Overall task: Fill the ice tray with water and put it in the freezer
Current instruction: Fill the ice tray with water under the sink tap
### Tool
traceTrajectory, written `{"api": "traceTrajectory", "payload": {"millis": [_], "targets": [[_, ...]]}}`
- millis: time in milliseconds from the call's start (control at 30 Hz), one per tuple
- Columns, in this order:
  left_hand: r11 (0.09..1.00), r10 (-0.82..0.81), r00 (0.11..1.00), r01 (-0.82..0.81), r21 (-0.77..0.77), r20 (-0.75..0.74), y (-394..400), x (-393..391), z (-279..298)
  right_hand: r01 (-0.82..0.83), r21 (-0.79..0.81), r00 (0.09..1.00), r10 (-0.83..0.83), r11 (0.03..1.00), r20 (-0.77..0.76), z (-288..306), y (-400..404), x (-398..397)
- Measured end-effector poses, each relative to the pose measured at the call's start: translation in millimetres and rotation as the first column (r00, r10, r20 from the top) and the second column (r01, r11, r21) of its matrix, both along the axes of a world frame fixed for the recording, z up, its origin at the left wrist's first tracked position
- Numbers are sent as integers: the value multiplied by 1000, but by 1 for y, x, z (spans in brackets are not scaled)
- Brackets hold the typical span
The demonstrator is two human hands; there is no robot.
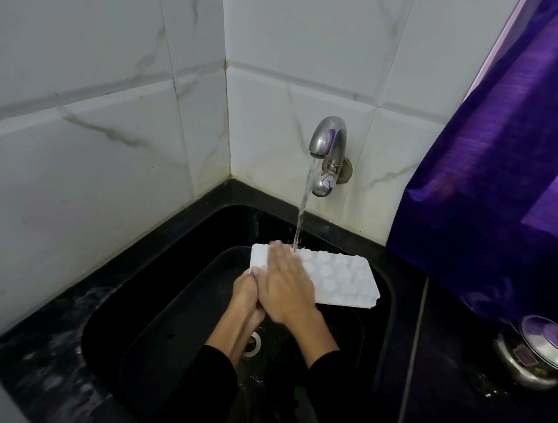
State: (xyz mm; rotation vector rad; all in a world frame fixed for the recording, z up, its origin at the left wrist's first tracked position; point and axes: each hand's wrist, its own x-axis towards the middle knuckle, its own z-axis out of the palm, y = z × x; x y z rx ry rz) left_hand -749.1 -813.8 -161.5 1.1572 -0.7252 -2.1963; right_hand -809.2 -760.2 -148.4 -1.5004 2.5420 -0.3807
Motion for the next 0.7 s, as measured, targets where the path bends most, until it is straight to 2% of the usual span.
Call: {"api": "traceTrajectory", "payload": {"millis": [67,133,233,300,367,400,467,533,600,700], "targets": [[1000,-6,1000,6,-19,1,-2,1,0,-99,-4,994,99,995,-51,0,-1,2],[999,0,1000,0,-32,-11,-10,6,2,-71,16,996,72,997,-55,-2,4,-11],[999,35,998,-35,3,-52,-19,14,3,160,119,987,-162,980,1,-8,17,-41],[1000,28,999,-27,12,-37,-16,16,4,322,182,938,-339,929,69,-8,25,-49],[1000,5,1000,-5,3,-15,-10,14,3,394,159,904,-413,905,107,-7,23,-40],[1000,0,1000,0,1,-4,-8,12,2,361,113,920,-373,926,120,-6,18,-31],[1000,-5,1000,5,-16,10,-5,8,5,155,19,982,-156,988,101,-5,10,-12],[999,-17,999,19,-43,38,-8,7,6,-17,4,997,17,1000,69,-1,8,-3],[999,-9,999,11,-49,46,-15,12,10,-55,45,997,52,998,60,2,14,-13],[1000,14,999,-13,-18,40,-29,22,14,20,206,1000,-16,978,-21,-3,33,-40]]}}
